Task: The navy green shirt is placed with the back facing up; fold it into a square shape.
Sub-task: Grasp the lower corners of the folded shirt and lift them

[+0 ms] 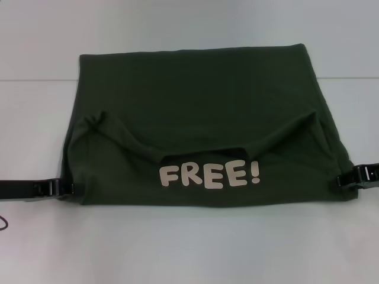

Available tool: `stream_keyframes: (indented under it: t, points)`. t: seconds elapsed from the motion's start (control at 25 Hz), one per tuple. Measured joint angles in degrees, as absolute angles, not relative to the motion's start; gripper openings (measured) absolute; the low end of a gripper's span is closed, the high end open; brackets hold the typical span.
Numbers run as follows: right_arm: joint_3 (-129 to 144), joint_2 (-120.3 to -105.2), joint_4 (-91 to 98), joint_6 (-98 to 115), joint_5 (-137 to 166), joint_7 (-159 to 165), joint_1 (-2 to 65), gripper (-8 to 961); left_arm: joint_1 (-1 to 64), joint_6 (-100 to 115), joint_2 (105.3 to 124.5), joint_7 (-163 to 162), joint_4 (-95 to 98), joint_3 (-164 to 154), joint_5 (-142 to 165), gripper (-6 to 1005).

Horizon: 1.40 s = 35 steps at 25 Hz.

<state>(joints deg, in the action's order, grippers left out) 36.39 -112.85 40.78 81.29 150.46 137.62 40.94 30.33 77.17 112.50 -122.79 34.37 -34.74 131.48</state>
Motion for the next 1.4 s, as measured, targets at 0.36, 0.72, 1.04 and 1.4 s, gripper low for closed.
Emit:
stream_keyframes:
  t: [0.36, 0.72, 1.04, 1.4]
  points:
    - [36.1, -112.73, 40.8, 81.2, 150.3, 137.6, 40.8, 244, 30.5, 78.4, 112.36, -122.7, 34.3, -33.6, 131.5, 35]
    - [35.9, -112.26, 40.8, 81.9, 150.3, 137.6, 40.8, 56, 30.6, 79.8, 112.16, -122.7, 34.4, -33.1, 131.5, 35]
    - [35.8, -109.72, 41.6, 92.7, 150.3, 135.6, 39.5, 24, 30.4, 94.6, 109.47, -124.3, 34.2, -33.4, 132.4, 36]
    - [36.8, -109.83, 40.8, 106.6, 150.8, 128.5, 34.5, 24, 28.7, 115.3, 108.20, -125.0, 33.8, -30.7, 143.5, 36]
